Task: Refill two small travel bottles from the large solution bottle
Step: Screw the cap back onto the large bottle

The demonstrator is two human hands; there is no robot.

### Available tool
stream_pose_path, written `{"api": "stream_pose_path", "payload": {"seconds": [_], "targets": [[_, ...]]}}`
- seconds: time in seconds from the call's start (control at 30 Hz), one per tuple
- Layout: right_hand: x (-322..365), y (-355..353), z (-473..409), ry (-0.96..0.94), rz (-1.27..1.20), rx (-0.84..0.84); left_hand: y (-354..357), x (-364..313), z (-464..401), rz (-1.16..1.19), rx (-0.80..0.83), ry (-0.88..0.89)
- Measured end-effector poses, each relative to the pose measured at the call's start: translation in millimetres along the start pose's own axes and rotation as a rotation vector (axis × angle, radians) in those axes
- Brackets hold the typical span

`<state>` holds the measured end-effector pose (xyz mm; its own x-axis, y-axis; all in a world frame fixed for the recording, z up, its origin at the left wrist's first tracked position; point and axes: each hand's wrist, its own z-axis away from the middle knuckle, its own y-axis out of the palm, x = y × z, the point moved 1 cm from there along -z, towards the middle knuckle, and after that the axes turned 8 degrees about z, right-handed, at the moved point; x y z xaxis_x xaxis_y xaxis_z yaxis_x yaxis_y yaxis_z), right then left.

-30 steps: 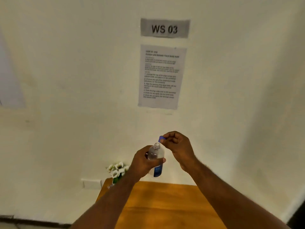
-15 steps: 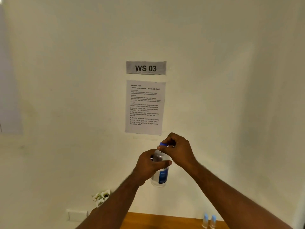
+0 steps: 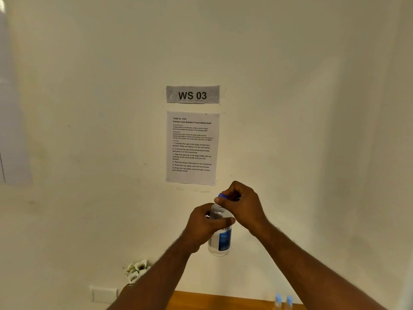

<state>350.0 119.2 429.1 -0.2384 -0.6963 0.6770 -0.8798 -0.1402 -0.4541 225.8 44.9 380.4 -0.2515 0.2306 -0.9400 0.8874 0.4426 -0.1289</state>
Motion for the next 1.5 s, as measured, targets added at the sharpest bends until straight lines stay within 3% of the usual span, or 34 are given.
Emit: {"api": "stream_pose_path", "payload": {"seconds": [0.57,0.97,1.23,1.5], "targets": [[26.0,-11.4,-9.2,-0.061,0.016,0.079,-10.7,-12.8,-1.0,0.084,0.006,0.027],[70.1,-53.7,-40.1,-0.126,-0.089,0.127,-18.4,-75.8,-11.8,0.136,0.048,0.176],[78.6,-62.1,-48.9,-0.187,0.050,0.039,-16.1,-88.7,-18.3,0.131,0.034,0.201],[79.4,-63.3,-48.6,-0.149,0.029,0.135,-16.5,-82.9,-17.7,0.128,0.008,0.193]]}}
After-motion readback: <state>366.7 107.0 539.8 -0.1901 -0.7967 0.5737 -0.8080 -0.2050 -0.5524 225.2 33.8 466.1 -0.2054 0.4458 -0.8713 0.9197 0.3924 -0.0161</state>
